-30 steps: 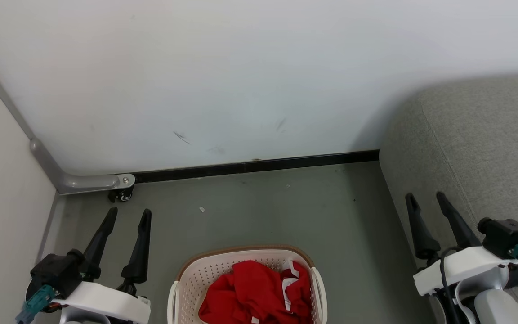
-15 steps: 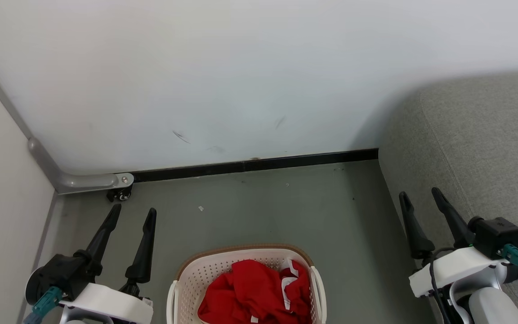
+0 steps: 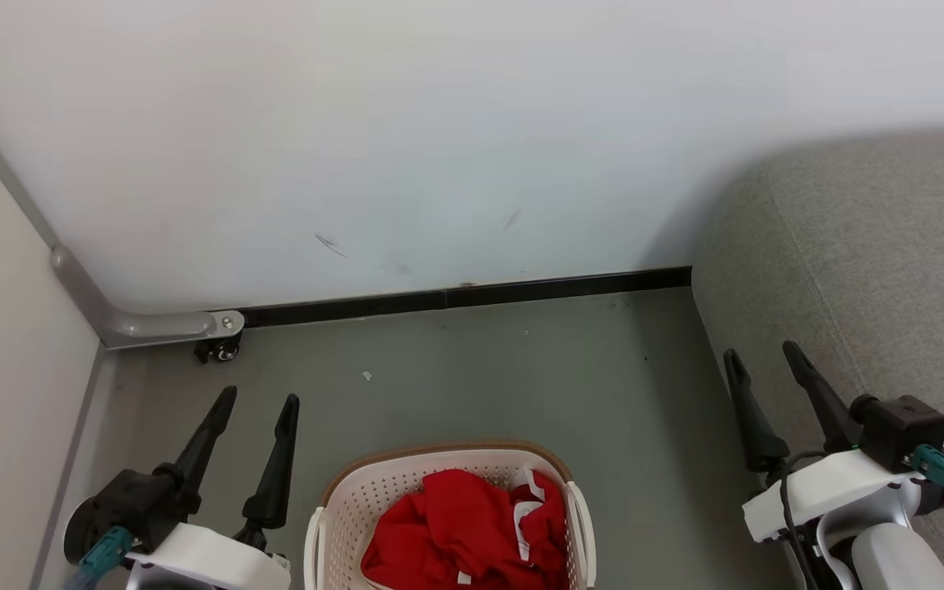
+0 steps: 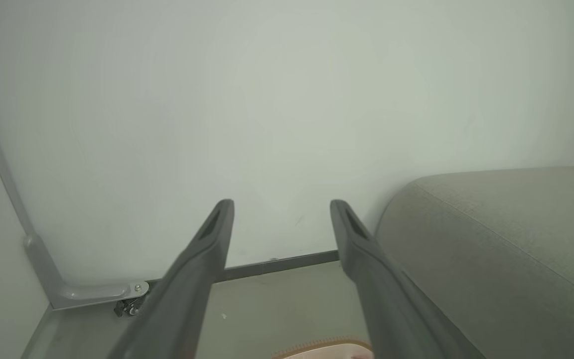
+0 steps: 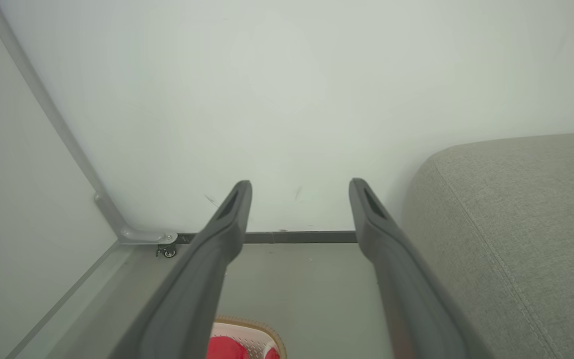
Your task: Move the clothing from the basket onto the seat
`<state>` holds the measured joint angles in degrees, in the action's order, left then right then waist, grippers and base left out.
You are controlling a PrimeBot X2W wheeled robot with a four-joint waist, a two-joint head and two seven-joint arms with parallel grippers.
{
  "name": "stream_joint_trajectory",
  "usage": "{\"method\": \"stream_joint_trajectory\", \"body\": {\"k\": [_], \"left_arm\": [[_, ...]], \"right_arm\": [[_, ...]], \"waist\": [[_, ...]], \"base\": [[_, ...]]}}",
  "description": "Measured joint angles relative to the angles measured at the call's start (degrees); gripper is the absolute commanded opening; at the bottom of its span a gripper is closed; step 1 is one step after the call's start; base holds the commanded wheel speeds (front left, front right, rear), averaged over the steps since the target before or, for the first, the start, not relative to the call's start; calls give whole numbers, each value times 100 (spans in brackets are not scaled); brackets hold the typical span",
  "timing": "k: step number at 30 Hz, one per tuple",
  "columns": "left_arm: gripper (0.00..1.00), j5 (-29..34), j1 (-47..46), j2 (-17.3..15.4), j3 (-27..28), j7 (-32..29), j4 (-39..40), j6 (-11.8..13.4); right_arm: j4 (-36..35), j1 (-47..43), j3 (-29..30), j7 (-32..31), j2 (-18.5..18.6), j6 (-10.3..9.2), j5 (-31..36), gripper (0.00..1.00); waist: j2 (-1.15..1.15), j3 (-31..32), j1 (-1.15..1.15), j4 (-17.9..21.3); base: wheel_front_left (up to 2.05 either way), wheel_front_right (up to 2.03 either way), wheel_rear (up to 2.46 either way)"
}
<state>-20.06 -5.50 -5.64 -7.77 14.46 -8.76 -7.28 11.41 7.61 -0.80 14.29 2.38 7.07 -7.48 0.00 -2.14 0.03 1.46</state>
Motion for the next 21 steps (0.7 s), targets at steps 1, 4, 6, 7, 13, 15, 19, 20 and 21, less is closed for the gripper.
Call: {"method": "stream_joint_trajectory", "body": {"k": [1,4,6,7,13,15,19,20,21], "left_arm": [[100,0,1,1,-26,0,-32,0],[100,0,4,4,-77,0,-127,0],[100,-1,5,3,-151,0,-192,0],[100,-2,6,4,-188,0,-216,0],[100,-64,5,3,-382,0,-387,0],[100,-65,5,1,-461,0,-457,0],[100,-82,2,-3,-593,0,-555,0],[100,-138,-3,-2,-673,0,-632,0],[100,-230,-3,18,-692,0,-675,0]], "right_arm": [[-4,0,-2,0,0,0,0,100],[-32,0,-5,0,0,0,0,100],[-67,12,-9,0,0,0,0,100],[-89,30,-9,0,0,0,0,100],[-211,208,-4,1,1,0,-3,100],[-249,235,-5,1,2,0,-5,100],[-308,242,-9,1,2,0,-11,100],[-323,297,-10,1,2,0,-11,100],[-341,347,-10,1,3,0,-10,100]], "waist": [[0,-9,0,0],[0,-41,0,0],[0,-69,0,0],[0,-84,0,1],[0,-204,0,6],[0,-255,0,9],[0,-341,0,17],[0,-406,0,23],[0,-439,0,26]], "base": [[0,0,0],[0,0,0],[0,0,0],[0,0,0],[0,0,0],[0,0,0],[0,0,0],[0,0,0],[0,0,0]]}}
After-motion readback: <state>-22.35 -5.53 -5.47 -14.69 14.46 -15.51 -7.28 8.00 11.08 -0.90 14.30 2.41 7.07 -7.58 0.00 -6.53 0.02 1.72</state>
